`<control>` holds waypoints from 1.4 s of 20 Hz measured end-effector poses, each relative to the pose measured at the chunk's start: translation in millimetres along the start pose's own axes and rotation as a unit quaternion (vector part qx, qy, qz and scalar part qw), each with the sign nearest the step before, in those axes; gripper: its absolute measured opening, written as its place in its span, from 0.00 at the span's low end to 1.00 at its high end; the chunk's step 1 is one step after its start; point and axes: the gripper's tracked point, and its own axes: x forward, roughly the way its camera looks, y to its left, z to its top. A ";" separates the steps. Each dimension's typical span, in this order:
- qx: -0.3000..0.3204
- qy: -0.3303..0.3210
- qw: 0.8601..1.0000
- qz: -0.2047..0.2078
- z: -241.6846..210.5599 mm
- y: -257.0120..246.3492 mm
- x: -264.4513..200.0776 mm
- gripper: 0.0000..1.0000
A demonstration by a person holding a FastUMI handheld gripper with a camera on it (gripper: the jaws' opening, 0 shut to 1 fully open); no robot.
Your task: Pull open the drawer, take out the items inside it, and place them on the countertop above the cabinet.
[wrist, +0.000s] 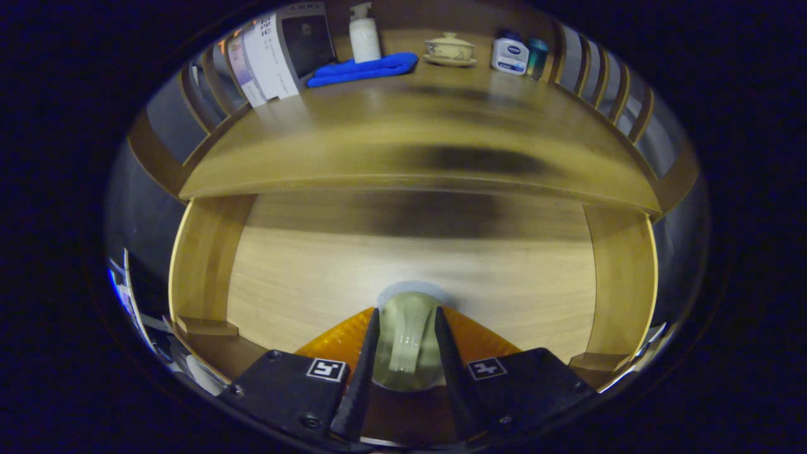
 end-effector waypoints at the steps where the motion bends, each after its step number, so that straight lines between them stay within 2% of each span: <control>1: 0.002 0.003 1.000 0.000 -1.7 0.6 1.6 0.55; 4: -0.006 0.005 1.000 -0.019 -5.7 -5.6 6.0 0.44; 6: -0.002 0.005 1.000 -0.019 -4.4 -5.7 6.3 0.33; 10: -0.001 -0.002 1.000 -0.009 -2.8 -7.2 7.1 0.29; 14: 0.007 -0.011 1.000 0.009 1.4 -9.0 2.6 0.19; 28: -0.009 -0.106 0.994 0.031 62.5 -13.2 -103.6 0.19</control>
